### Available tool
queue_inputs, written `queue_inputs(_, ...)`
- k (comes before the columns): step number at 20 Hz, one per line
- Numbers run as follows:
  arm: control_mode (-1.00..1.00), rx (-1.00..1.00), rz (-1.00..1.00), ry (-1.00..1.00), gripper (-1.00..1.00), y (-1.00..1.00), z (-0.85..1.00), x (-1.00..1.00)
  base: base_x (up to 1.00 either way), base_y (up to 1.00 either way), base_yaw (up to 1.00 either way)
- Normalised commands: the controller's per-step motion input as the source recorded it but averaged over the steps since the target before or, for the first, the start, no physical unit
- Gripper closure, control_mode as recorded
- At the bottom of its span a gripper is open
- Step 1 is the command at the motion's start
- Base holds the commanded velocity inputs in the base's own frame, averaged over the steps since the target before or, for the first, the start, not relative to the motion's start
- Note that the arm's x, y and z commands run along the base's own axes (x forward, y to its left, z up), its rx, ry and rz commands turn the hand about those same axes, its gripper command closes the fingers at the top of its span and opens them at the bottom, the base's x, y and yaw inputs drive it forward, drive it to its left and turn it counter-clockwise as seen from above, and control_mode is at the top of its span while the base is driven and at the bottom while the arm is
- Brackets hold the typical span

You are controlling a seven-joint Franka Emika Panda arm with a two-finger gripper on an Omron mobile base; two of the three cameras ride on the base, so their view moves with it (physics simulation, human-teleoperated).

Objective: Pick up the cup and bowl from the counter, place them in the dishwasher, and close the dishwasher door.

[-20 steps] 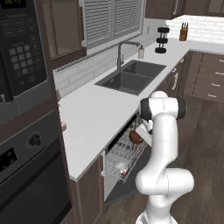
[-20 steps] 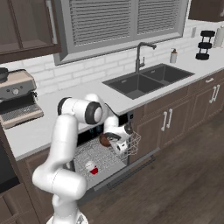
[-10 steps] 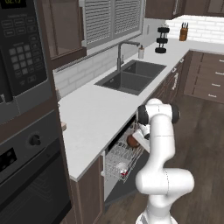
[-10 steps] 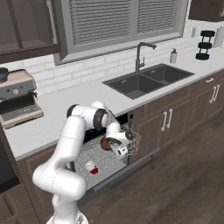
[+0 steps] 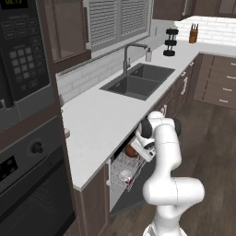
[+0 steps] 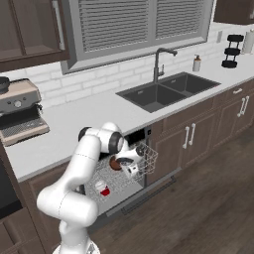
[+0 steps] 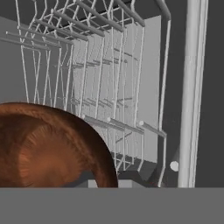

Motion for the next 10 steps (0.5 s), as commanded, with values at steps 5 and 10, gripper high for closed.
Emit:
queue_inputs(5,-1.00,0.00,0.01,0.02,1.00,0.04,-0.70,0.00,0.00,0.00,0.00)
queue_inputs(10,-1.00,-0.02,0.00,0.01,-1.00,-0.01,-0.60,-0.29,0.00,0.00,0.00)
